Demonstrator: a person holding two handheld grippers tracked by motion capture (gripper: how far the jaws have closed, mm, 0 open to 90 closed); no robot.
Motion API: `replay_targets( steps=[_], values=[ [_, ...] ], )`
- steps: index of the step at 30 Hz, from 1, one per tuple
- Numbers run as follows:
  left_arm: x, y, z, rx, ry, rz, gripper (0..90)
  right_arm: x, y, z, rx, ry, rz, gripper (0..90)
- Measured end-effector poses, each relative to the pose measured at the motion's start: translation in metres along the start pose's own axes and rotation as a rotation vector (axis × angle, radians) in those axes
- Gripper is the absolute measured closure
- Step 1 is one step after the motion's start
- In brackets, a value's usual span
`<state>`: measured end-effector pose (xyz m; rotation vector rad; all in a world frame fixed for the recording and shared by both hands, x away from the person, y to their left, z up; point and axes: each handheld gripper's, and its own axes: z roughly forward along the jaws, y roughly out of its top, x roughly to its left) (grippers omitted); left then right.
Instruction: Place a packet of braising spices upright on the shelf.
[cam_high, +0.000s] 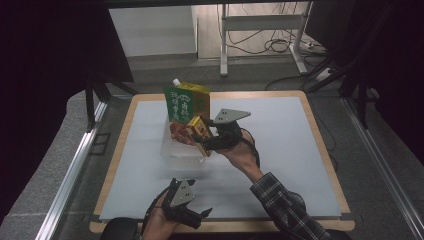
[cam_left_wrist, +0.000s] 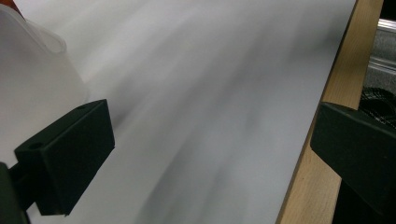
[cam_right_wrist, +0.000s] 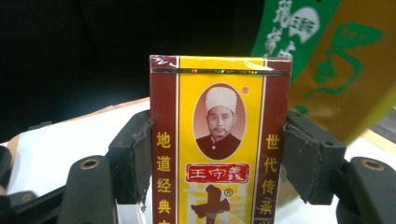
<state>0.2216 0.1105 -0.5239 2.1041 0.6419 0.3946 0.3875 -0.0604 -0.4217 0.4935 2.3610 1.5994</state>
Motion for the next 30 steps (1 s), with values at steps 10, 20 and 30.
replay_targets(
  steps=[10,20,30],
  values=[
    [0.000,0.000,0.000,-0.004,-0.003,-0.004,0.0,0.007,-0.001,0.029,-0.006,0.015,-0.018,32.4],
    [-0.001,0.000,0.000,-0.006,-0.006,-0.003,0.0,0.014,-0.008,0.053,-0.009,0.041,0.009,32.4],
    [-0.001,0.000,0.000,-0.004,-0.008,-0.001,0.0,0.019,-0.015,0.061,-0.022,0.045,0.005,32.4]
  ],
)
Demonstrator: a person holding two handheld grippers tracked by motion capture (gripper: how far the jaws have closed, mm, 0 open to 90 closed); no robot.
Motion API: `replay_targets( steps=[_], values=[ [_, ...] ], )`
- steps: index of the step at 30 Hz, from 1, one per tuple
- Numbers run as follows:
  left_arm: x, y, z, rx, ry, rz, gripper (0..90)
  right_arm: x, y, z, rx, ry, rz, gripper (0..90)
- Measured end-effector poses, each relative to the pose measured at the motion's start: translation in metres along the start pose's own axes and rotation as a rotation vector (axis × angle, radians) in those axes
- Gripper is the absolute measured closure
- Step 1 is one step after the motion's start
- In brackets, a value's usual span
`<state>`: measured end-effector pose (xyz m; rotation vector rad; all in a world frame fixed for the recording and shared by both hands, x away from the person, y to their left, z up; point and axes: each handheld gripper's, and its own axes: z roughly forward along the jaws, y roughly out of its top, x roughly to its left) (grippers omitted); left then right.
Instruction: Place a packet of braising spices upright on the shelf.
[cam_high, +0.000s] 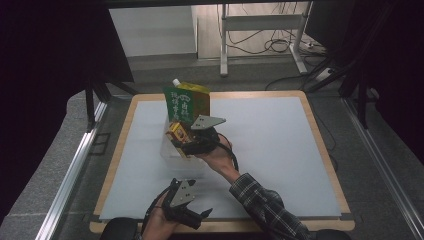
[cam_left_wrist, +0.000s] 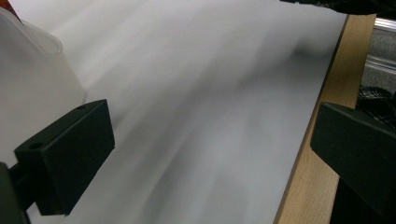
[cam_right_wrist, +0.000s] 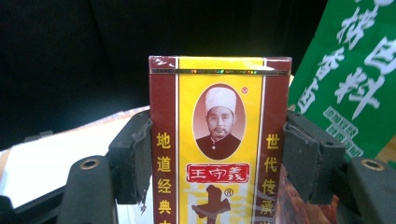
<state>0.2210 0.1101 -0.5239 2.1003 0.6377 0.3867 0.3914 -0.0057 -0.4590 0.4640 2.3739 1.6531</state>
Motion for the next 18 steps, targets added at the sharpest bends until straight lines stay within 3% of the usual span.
replay_targets(
  steps=[7,13,16,18],
  values=[
    [0.000,0.000,0.000,0.002,-0.001,0.003,0.0,-0.006,-0.015,-0.005,-0.017,-0.004,0.041,32.5],
    [-0.001,0.000,0.002,0.009,-0.005,0.005,0.0,-0.003,-0.029,-0.010,-0.019,-0.032,0.023,32.9],
    [-0.001,0.000,0.002,0.010,-0.006,0.005,0.0,0.001,-0.039,-0.012,-0.021,-0.052,-0.010,33.0],
    [-0.001,0.000,0.002,0.013,-0.006,0.008,0.0,0.001,-0.040,-0.013,-0.025,-0.055,0.001,33.1]
  ],
)
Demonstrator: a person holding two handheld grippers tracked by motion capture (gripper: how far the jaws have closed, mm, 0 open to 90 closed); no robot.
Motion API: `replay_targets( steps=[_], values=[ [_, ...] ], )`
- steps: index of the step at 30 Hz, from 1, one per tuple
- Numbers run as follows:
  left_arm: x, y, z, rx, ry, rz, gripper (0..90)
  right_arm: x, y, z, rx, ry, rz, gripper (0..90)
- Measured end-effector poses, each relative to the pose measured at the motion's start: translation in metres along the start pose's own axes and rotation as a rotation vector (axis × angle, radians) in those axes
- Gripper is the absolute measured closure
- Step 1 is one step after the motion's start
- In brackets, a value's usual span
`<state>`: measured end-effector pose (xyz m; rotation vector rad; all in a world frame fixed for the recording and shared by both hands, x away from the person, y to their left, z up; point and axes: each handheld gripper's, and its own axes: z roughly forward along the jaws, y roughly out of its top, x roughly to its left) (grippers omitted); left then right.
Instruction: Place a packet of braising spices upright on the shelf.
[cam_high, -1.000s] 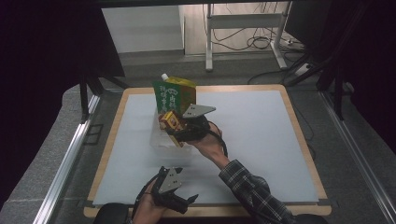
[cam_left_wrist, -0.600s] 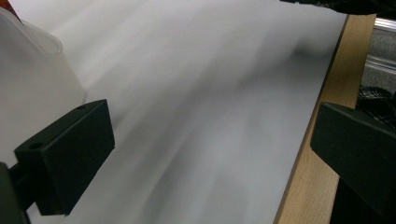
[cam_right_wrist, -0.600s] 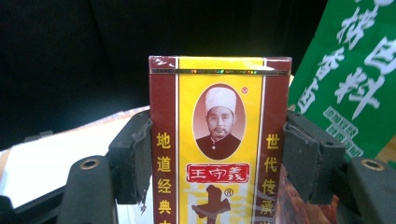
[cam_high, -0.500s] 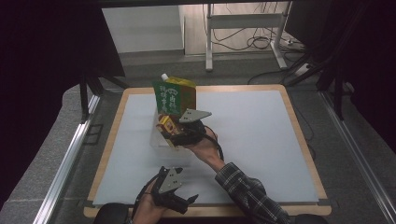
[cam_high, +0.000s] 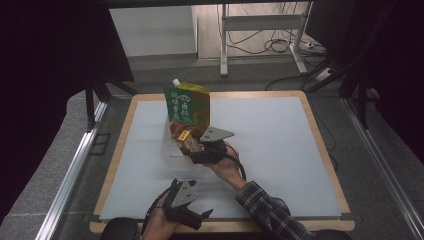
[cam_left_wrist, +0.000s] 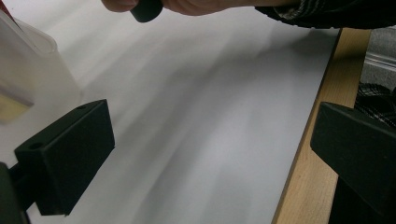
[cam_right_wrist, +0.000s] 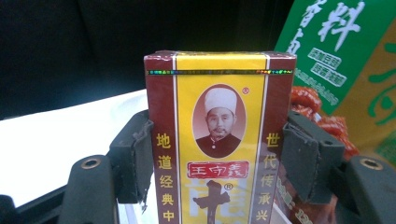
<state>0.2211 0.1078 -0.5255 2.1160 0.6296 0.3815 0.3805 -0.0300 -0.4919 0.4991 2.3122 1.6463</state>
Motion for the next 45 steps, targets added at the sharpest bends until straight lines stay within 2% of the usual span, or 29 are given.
replay_targets(
  steps=[6,10,14,15,17,20,31,34,45],
  values=[
    [-0.001,0.000,0.001,0.000,-0.002,-0.002,0.0,-0.005,-0.008,-0.007,-0.013,0.002,0.056,33.4],
    [-0.002,0.000,0.001,0.001,-0.004,0.003,0.0,-0.006,-0.011,-0.010,-0.013,0.000,0.062,33.2],
    [-0.001,0.000,0.001,0.002,-0.003,0.004,0.0,-0.004,-0.007,-0.008,0.015,-0.013,0.047,31.5],
    [-0.001,0.000,0.001,0.002,-0.003,0.003,0.0,-0.004,-0.006,-0.008,0.021,-0.014,0.041,29.2],
    [-0.001,0.000,0.001,0.001,-0.003,0.002,0.0,-0.004,-0.005,-0.007,0.037,-0.006,0.025,18.5],
    [-0.001,0.000,0.001,0.002,-0.003,0.003,0.0,-0.004,-0.002,-0.008,0.058,-0.017,0.010,14.2],
    [0.000,0.000,0.001,0.000,0.005,-0.001,0.0,-0.010,0.005,-0.035,0.165,-0.029,0.002,8.8],
    [0.000,0.000,0.001,0.004,0.005,0.003,0.0,-0.013,0.005,-0.044,0.174,-0.036,0.000,8.2],
    [0.000,0.000,0.001,0.000,0.005,-0.002,0.0,-0.030,-0.003,-0.074,0.209,-0.081,0.062,6.0]
  ],
)
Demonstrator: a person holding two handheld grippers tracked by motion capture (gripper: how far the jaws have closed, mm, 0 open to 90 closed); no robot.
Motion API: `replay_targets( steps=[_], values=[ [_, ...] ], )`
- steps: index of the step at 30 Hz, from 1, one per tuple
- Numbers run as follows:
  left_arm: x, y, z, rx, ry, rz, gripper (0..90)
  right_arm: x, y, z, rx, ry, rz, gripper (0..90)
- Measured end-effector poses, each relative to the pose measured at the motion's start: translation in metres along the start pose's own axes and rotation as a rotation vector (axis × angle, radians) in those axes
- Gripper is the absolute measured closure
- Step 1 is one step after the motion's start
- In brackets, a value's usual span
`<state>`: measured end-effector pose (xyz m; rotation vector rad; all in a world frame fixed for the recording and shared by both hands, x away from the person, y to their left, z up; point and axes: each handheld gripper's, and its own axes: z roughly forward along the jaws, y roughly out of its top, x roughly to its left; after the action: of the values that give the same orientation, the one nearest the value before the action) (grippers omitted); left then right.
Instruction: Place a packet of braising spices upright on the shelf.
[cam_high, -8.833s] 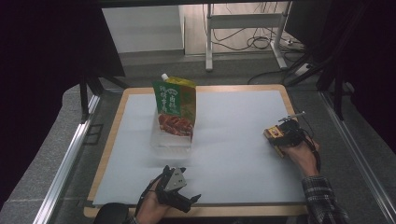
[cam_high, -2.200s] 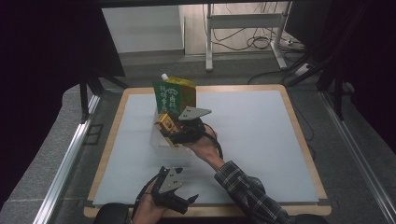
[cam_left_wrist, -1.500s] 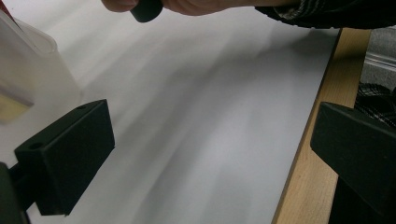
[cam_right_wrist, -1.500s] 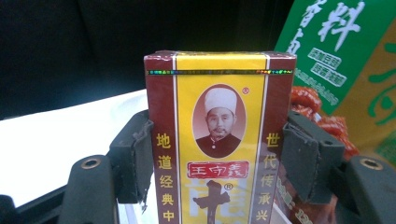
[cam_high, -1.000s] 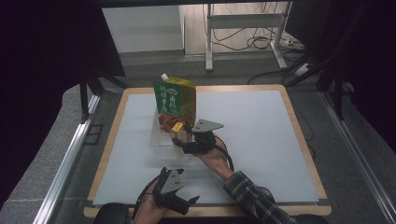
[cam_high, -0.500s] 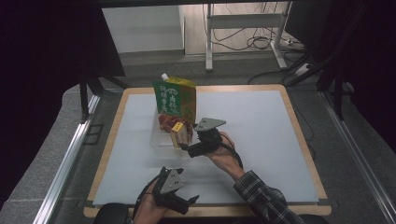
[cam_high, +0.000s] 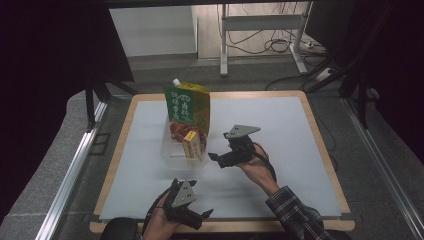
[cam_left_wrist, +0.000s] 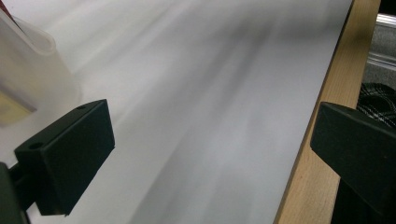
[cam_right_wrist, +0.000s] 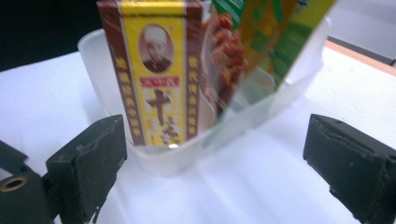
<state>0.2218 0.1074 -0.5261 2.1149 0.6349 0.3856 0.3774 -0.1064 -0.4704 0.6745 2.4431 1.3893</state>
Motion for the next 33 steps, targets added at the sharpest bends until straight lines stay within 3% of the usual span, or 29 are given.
replay_targets(
  steps=[18,33],
  values=[
    [0.005,-0.002,-0.001,0.016,0.013,-0.007,0.0,-0.015,-0.017,-0.036,0.046,0.002,0.040,5.1],
    [0.008,-0.003,-0.002,0.014,0.023,-0.022,0.0,-0.017,-0.032,-0.071,0.060,-0.049,0.035,5.1]
  ],
)
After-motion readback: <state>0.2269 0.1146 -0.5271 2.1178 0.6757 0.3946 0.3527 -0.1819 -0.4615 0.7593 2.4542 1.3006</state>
